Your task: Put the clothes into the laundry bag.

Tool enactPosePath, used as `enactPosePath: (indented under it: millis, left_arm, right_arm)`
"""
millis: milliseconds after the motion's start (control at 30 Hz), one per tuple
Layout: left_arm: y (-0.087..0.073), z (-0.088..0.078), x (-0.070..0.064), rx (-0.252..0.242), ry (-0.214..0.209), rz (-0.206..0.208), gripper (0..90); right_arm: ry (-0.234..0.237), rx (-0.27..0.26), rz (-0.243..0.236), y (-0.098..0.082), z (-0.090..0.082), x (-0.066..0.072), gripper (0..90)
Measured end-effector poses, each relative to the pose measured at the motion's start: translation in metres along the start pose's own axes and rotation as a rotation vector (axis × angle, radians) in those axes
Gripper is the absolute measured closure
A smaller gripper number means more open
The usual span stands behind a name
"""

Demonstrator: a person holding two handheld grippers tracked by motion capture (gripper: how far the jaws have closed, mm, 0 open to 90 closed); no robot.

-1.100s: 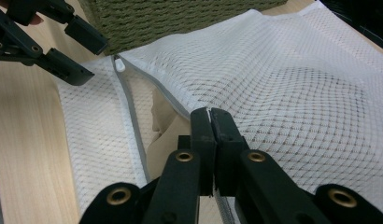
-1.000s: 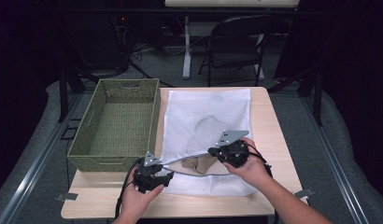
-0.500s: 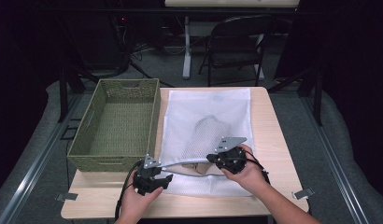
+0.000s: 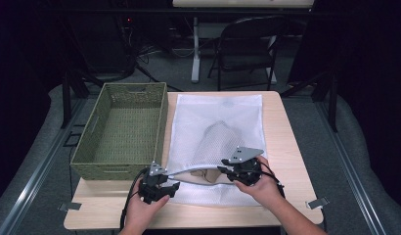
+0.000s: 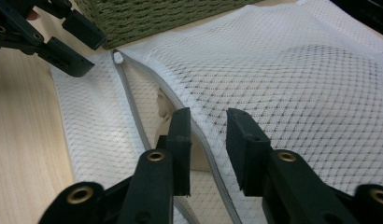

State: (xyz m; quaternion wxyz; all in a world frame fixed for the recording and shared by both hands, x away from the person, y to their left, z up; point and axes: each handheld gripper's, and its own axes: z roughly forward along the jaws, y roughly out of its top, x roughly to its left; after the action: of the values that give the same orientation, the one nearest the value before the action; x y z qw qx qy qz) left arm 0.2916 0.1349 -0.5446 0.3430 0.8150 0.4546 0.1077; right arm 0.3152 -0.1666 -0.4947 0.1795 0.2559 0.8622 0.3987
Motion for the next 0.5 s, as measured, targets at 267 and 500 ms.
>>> enactPosePath:
  millis: [267, 500]
  left_arm:
    - [0.0, 0.0, -0.002, -0.012, -0.015, 0.017, 45.6]
    - [0.0, -0.001, -0.002, -0.014, -0.029, 0.016, 47.7]
  right_arm:
    - [-0.076, -0.006, -0.038, -0.006, -0.008, 0.007, 54.5]
    - [-0.11, -0.006, -0.01, -0.017, -0.02, 0.009, 49.7]
